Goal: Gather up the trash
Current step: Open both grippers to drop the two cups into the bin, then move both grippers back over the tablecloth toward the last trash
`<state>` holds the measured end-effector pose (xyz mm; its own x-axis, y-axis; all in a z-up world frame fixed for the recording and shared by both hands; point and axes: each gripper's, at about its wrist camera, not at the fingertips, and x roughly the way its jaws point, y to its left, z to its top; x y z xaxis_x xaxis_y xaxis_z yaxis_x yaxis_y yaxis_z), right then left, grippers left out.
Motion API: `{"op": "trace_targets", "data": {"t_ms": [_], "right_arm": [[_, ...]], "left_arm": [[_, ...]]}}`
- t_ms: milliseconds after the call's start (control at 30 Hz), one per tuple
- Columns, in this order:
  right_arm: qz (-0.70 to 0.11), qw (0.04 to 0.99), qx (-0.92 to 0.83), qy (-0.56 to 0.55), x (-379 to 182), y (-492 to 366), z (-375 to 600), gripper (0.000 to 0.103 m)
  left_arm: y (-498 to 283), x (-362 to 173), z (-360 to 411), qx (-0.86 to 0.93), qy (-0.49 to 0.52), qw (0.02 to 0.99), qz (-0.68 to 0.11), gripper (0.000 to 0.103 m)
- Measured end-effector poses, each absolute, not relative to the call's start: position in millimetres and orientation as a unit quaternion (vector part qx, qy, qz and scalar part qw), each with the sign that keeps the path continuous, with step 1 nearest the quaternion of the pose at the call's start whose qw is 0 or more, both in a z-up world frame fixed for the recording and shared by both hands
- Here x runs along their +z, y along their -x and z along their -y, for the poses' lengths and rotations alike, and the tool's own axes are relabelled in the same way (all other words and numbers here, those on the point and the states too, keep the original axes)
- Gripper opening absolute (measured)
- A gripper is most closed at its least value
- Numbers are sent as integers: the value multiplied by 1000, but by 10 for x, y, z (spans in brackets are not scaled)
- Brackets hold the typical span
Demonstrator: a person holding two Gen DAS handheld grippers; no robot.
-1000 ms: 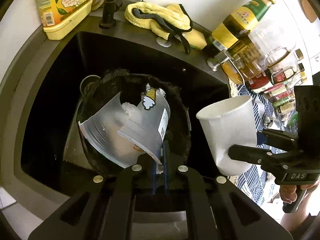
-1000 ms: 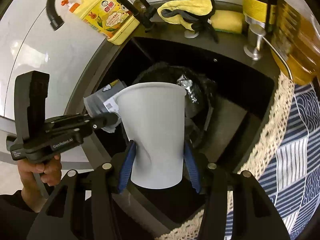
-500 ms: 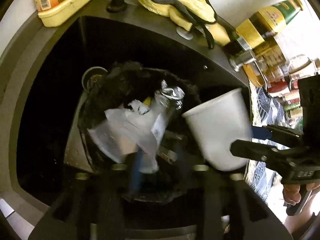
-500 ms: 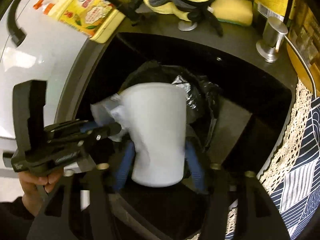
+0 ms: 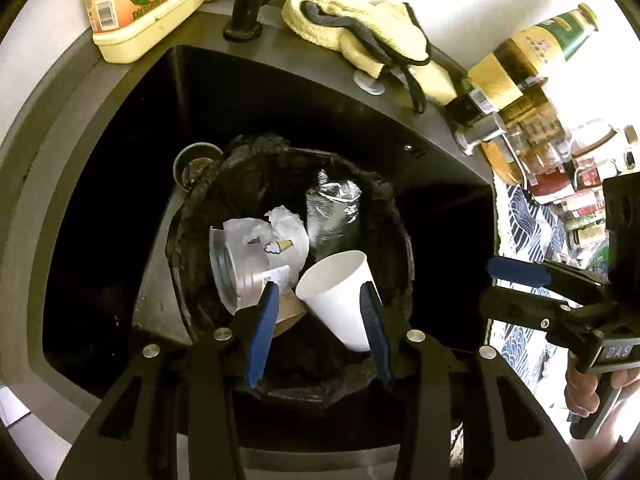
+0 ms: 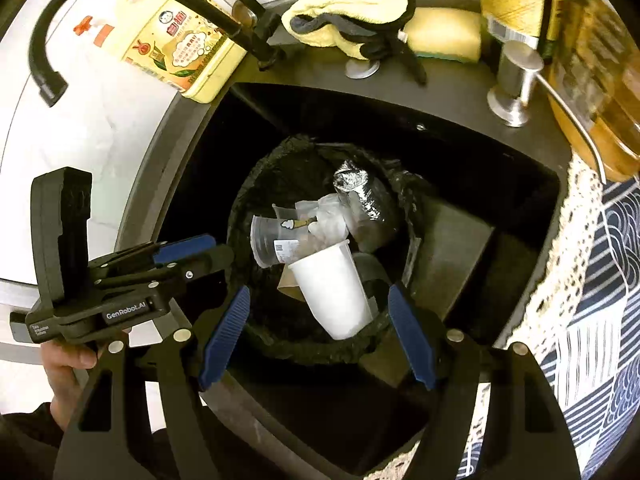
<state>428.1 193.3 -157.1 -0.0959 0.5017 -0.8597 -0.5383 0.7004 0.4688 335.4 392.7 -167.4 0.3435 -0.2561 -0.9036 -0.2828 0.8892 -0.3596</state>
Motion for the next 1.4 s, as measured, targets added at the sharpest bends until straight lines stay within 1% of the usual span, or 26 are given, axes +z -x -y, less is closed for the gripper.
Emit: {"op": "trace_targets", "data": {"t_ms": [433,600,800,1033,1133,1333,1400], "right_arm": [[-610,694,384,1,-1332,-3873,-1602,72],[-606,703,371,-4,-1226,-3694,-1384,76],[-596,728,338,2,-1142,-3531,-980,76],[-603,753,263,-18,-1116,-3493,-216,79],[-602,765,229,-23,-1091,-3479,152,85],[-604,779,169,-9,-1097,-3470,898,88],[-609,779,151,2,-1128,-3467,1143,89]], "left_arm": [[-2910,-1460,-3750,13,230,802,-551,40],[-2791,-1452,-3631,10,226,803,-552,40],[-2777,-1450,-3345,-16,211,799,-562,40],[-2919,-1449,-2821,-77,175,794,-577,40],[-2985,-1430,-2587,-97,155,797,-576,48],[-3042,-1327,-2150,-123,136,802,-568,48],[-3068,-1320,-2000,-128,136,801,-569,54]]}}
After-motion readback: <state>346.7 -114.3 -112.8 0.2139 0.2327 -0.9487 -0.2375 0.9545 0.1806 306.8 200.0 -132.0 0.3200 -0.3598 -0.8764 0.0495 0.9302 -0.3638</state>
